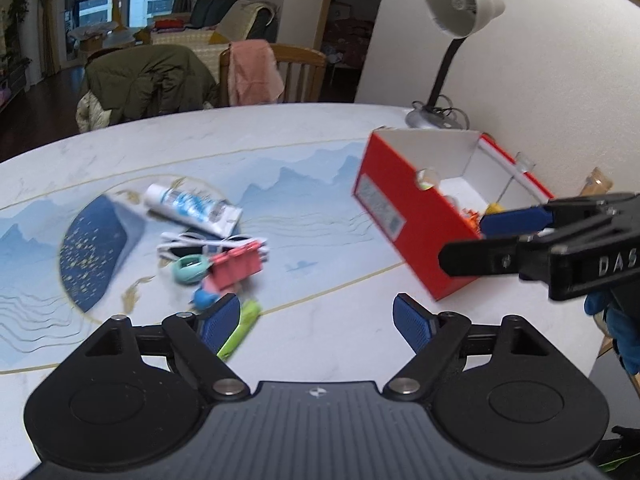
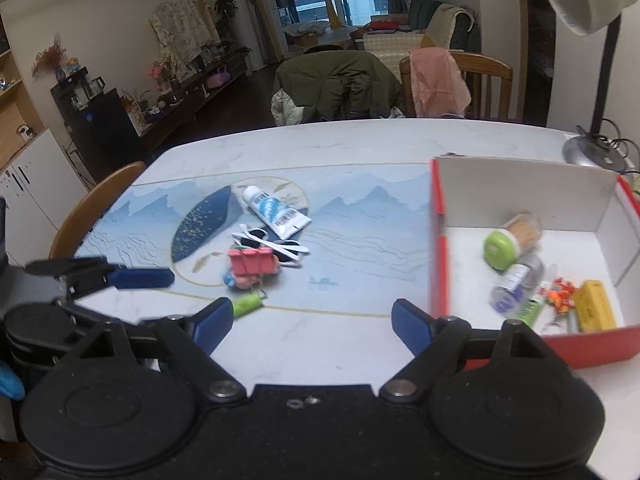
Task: Organize rigid objects
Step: 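Withdraw both tools from the shoebox back over the mat, then grasp the green marker with left tool while right tool grasps the pink binder clip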
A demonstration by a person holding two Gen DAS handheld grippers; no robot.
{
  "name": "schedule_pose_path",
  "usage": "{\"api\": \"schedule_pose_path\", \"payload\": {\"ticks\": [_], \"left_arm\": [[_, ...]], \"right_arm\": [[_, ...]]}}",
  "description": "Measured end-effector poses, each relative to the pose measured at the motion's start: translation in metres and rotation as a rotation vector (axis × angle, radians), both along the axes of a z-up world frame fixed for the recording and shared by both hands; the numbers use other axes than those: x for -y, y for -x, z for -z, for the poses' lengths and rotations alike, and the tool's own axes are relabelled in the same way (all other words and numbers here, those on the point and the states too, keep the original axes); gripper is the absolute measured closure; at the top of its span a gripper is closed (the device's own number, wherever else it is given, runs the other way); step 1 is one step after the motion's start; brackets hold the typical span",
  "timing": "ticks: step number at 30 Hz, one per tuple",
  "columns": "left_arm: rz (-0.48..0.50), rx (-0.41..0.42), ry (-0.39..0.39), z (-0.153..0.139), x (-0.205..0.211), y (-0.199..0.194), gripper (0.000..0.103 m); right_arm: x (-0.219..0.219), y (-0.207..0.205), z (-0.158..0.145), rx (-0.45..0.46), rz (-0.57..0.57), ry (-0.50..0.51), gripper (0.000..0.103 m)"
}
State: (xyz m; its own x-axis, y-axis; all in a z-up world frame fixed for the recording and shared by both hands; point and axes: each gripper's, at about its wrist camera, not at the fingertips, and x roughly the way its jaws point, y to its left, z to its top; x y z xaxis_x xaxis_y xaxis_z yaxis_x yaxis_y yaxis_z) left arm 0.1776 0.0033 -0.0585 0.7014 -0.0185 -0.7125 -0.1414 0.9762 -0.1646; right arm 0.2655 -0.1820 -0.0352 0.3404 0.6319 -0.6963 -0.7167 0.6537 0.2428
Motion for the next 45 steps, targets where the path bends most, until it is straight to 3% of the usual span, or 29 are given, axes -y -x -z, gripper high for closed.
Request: {"api": "schedule_pose_path", "payload": {"ticks": [3, 7, 18, 24, 32, 45], "left_arm": [[0.003, -0.004, 0.015, 0.006, -0.013, 0.004, 0.017], [0.005, -0.003, 0.027, 0.015, -0.026, 0.009, 0.000], [0.024, 0.055, 0.088, 0.047, -0.050, 0.023, 0.000], [0.037, 0.032, 0.089, 0.060, -0.050, 0.016, 0.000], [0.008, 0.007, 0.055, 0.079, -0.057, 0.005, 0.000], [0.070, -0.021, 0.003, 0.100, -0.057, -0.018, 0.000]], "right_arm": [[-0.016, 0.000, 0.001, 0.002, 0.000, -0.007, 0.012], [-0.039, 0.001, 0.004, 0.005, -0.011, -0.001, 0.008], [-0.096, -0.006, 0.019, 0.014, -0.054, 0.083, 0.008], [-0.121, -0.010, 0.033, 0.010, -0.075, 0.133, 0.009], [-0.147, -0.024, 0.054, -0.007, -0.089, 0.192, 0.011], [-0.177, -0.037, 0.080, -0.036, -0.108, 0.247, 0.021]]}}
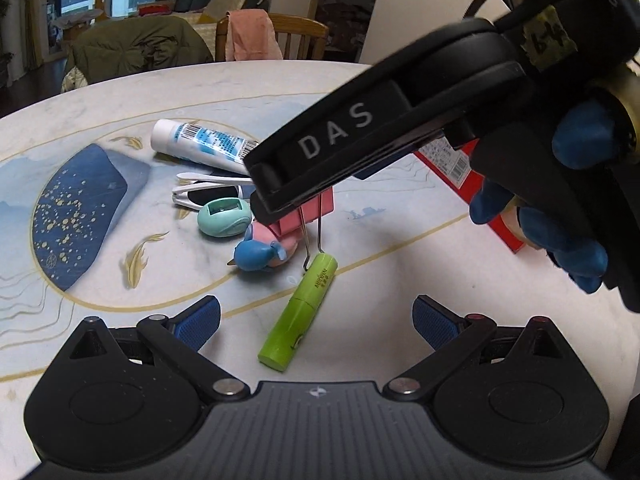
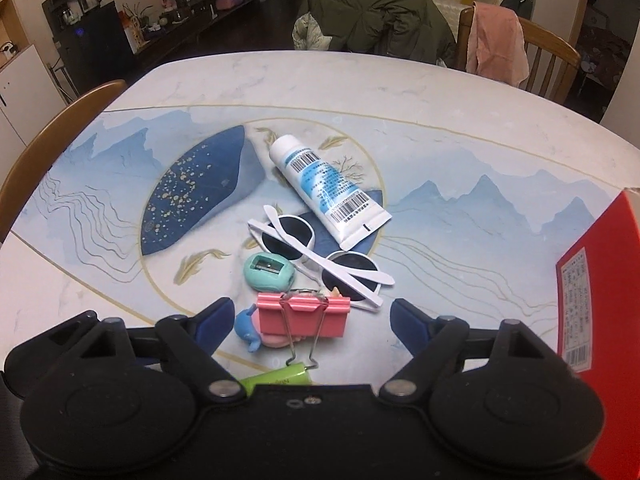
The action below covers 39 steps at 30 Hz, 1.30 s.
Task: Organize rigid objects
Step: 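Grasp the green marker with left tool while right tool grasps the pink binder clip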
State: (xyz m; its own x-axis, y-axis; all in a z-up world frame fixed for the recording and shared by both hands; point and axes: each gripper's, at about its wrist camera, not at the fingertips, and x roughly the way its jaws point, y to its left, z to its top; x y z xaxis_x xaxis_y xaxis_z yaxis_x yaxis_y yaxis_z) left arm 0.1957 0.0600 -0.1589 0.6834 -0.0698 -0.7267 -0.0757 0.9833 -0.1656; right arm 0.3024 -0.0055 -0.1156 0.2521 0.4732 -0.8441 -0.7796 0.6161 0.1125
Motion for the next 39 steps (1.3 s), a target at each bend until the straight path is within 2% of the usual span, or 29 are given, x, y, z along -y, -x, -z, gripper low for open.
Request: {"api": "schedule_pose_path", "payload": {"ticks": [3, 8, 9, 11, 15, 17, 20, 23, 25, 28, 31, 39], "left_arm": [[0.007, -0.010, -0.035, 0.004, 0.000, -0.003, 0.000], [0.008, -0.020, -0.043, 0.009, -0.003, -0.007, 0.002], [0.011, -0.021, -0.045, 0.009, -0.002, -0.008, 0.006], [0.019, -0.032, -0.057, 0.010, 0.000, -0.010, 0.023], [0.031, -0.028, -0.080, 0.008, 0.004, -0.010, 0.038], [0.034, -0.027, -0.095, 0.008, 0.005, -0.010, 0.053], [0.049, -0.028, -0.090, 0.007, 0.006, -0.010, 0.067], [0.053, -0.033, -0.100, 0.007, 0.008, -0.010, 0.072], [0.048, -0.037, -0.098, 0.006, 0.008, -0.011, 0.079], [0.054, -0.041, -0.093, 0.006, 0.009, -0.011, 0.081], [0.042, -0.046, -0.089, 0.006, 0.009, -0.011, 0.087], [0.019, -0.053, -0.035, 0.003, 0.005, -0.003, 0.087]], "right_arm": [[-0.003, -0.001, 0.002, -0.003, -0.005, 0.002, 0.025], [-0.006, -0.003, 0.004, -0.007, -0.010, 0.002, 0.032], [-0.007, -0.003, 0.005, -0.006, -0.009, 0.007, 0.033], [-0.009, -0.003, 0.007, -0.008, -0.010, 0.018, 0.040], [-0.008, -0.003, 0.008, -0.014, -0.003, 0.011, 0.049], [-0.008, -0.002, 0.008, -0.015, -0.004, 0.010, 0.054], [-0.007, -0.002, 0.008, -0.013, -0.002, 0.009, 0.055], [-0.006, -0.001, 0.007, -0.015, -0.006, 0.005, 0.055], [-0.004, 0.000, 0.005, -0.010, -0.005, 0.000, 0.055], [-0.001, 0.002, -0.001, -0.002, -0.001, -0.015, 0.055], [0.005, 0.004, -0.007, 0.006, 0.010, -0.029, 0.055], [0.032, 0.010, -0.026, 0.000, 0.055, -0.076, 0.055]]}}
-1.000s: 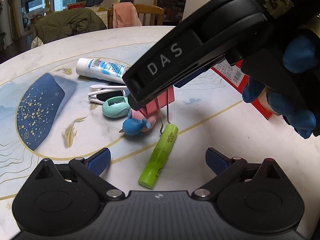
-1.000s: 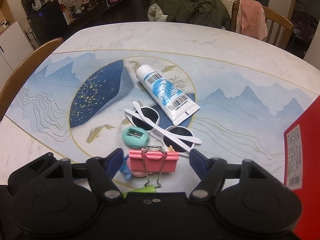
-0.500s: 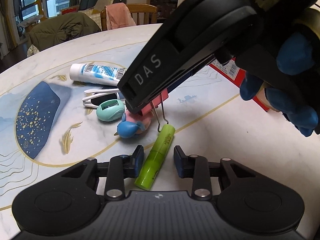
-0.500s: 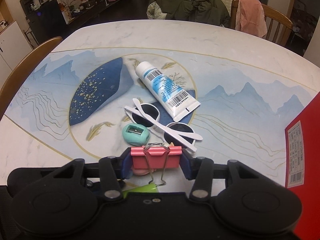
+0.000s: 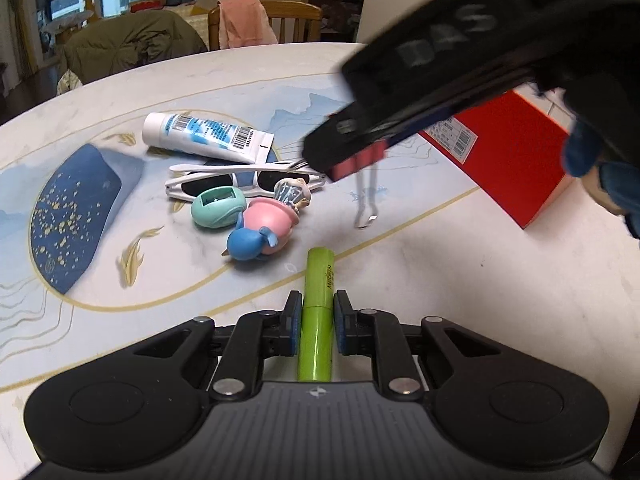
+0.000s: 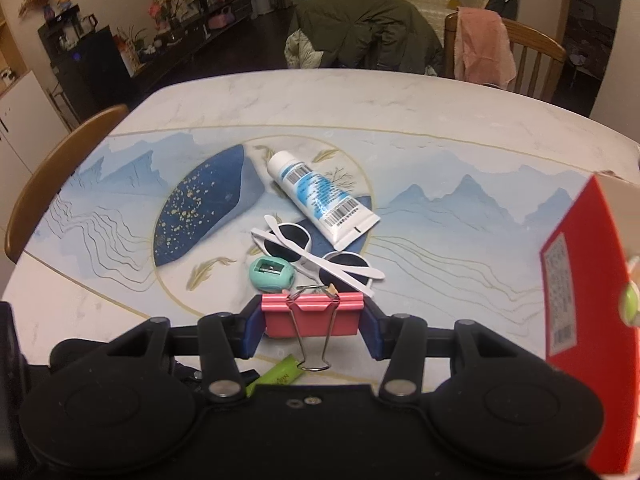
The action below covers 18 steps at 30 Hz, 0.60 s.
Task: Organize rigid objects
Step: 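Grasp the green marker with left tool while right tool grasps the pink binder clip, then carry marker and binder clip into the shoebox and open both tools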
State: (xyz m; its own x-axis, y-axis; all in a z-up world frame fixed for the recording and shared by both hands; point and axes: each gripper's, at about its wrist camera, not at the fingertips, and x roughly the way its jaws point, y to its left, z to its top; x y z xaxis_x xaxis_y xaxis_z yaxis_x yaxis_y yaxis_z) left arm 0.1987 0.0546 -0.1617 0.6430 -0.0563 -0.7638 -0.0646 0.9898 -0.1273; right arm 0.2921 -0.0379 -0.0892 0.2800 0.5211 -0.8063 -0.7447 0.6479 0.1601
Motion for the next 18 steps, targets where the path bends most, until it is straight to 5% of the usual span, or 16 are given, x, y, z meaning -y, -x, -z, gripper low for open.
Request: {"api": "schedule_pose_path", "payload": {"ticks": [18], "left_arm": [[-0.070, 0.030, 0.081, -0.046, 0.008, 0.022, 0.087]], "right_arm": [[0.078, 0.024, -0.040, 0.002, 0.074, -0.073, 0.055]]}}
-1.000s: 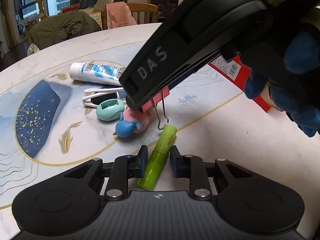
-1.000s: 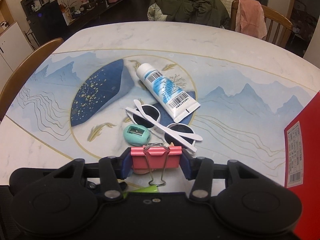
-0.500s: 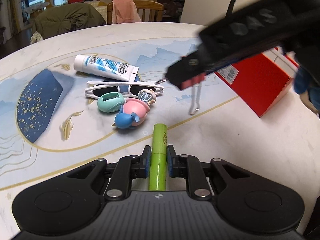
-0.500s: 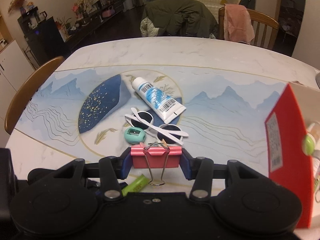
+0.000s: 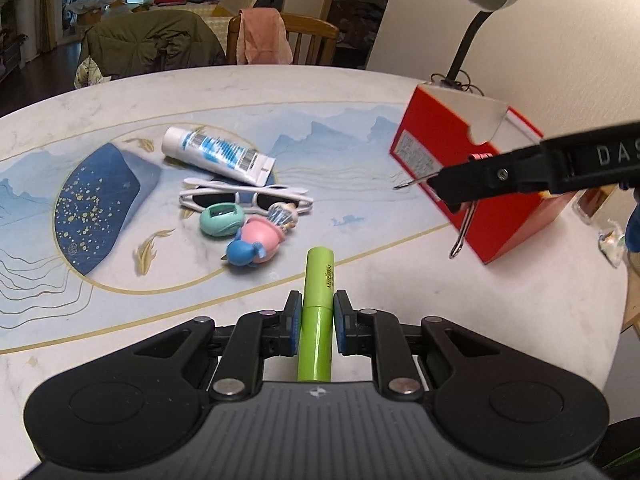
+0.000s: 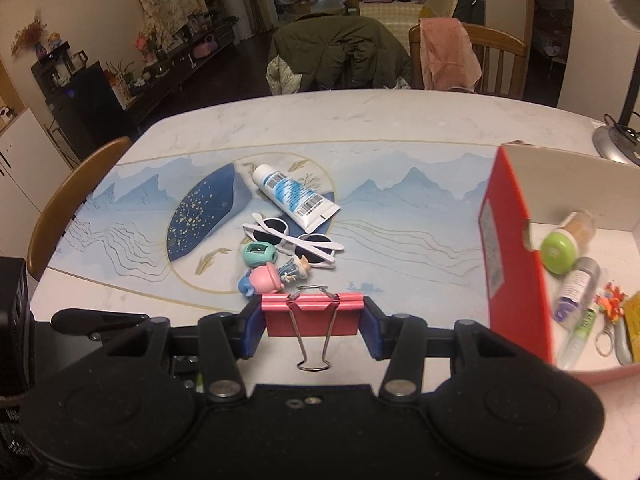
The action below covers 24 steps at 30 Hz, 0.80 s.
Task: Organize rigid objects
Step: 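Carry marker and binder clip into the shoebox and open both tools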
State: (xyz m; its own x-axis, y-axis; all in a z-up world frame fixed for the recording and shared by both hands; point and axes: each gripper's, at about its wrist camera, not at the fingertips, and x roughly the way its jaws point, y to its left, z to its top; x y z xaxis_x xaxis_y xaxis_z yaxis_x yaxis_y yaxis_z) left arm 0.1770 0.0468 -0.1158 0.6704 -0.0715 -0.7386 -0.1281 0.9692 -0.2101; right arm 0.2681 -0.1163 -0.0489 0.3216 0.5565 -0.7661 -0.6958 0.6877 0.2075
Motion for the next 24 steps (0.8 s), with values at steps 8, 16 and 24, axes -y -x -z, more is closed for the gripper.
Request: {"api": "schedule_pose_path", "payload": {"ticks": [8, 16, 24], "left_arm": [[0.016, 0.039, -0.008, -0.034, 0.026, 0.002, 0.087], [0.036, 0.058, -0.028, -0.058, 0.058, -0.013, 0.087], [0.073, 0.072, -0.054, -0.075, 0.099, -0.042, 0.087]], "right_arm": [[0.043, -0.004, -0.017, 0.009, 0.050, -0.042, 0.055], [0.094, -0.023, -0.025, 0.029, 0.115, -0.074, 0.055], [0.143, -0.049, -0.028, 0.042, 0.160, -0.100, 0.055]]}}
